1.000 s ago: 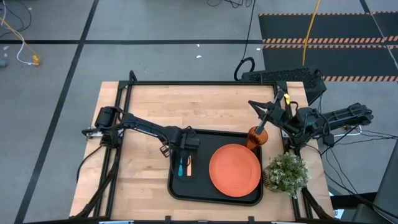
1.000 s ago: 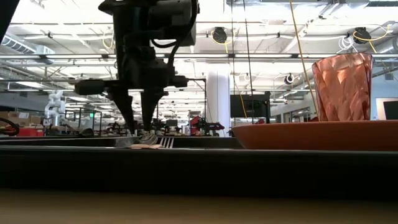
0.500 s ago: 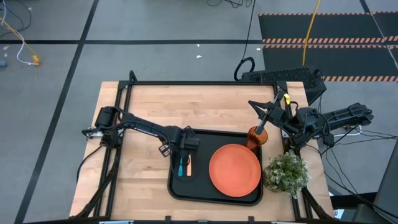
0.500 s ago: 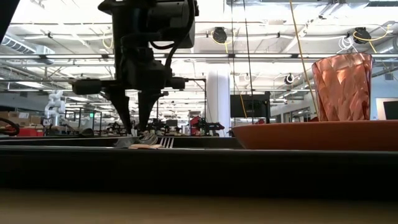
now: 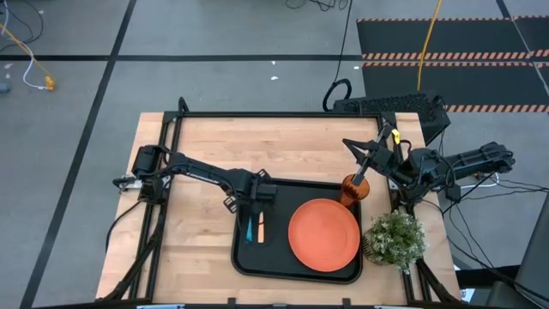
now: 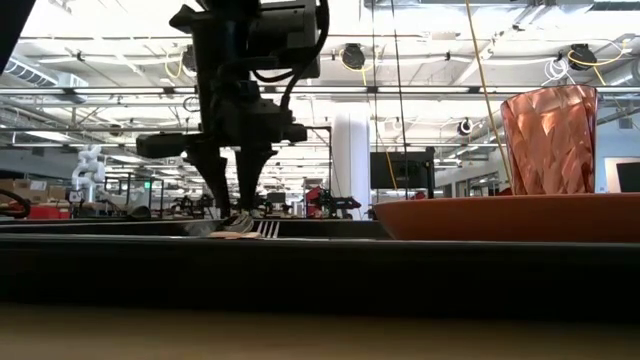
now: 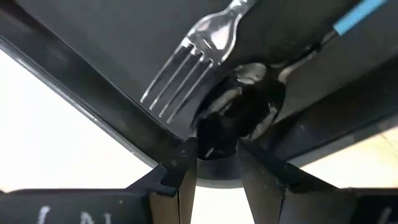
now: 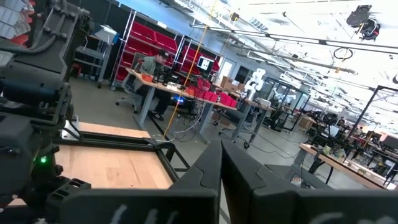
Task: Pick and place plate/cup/fork/spoon on tray
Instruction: Adjust the pink plate on the black serving tray
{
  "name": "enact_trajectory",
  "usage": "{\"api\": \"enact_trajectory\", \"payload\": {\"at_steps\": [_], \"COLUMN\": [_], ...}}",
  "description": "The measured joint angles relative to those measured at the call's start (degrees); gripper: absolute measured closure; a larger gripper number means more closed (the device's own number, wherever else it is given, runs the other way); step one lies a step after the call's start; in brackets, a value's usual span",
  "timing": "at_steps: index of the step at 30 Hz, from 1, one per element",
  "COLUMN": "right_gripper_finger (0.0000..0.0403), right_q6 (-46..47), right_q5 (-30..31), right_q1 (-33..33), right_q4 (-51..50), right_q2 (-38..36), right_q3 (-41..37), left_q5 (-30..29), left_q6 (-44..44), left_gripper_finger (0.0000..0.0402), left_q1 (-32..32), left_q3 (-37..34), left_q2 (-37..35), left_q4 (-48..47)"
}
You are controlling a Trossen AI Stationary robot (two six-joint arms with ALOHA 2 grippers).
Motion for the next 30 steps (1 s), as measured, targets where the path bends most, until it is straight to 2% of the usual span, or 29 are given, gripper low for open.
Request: {"api": "enact_trajectory", "payload": {"at_steps": [11,22,30], "right_gripper_finger": [0.0403,0.0403,0.0403], "right_q6": [0.00,0.13,0.13], "right_q5": [0.00,-0.01,-0.02], "right_q1": [0.02,0.01,0.00], "right_q4": [0.00,0.00,0.00], "right_q2": [0.00,0.00,0.02], "right_q3": [0.00,0.00,0.00], "left_q5": [-3.26,-0.27,-0.28], "left_q6": [1.47,-2.63,-3.06], "left_gripper_finger": [0.0284,0.0284,0.0284], "left_q1": [0.18,-0.67,-1.89], "left_q3": [0.00,-0.02,-0.07], "left_q2": [-0.02,-0.04,-0.04], "left_q4": [-1.02,1.20,2.94]}}
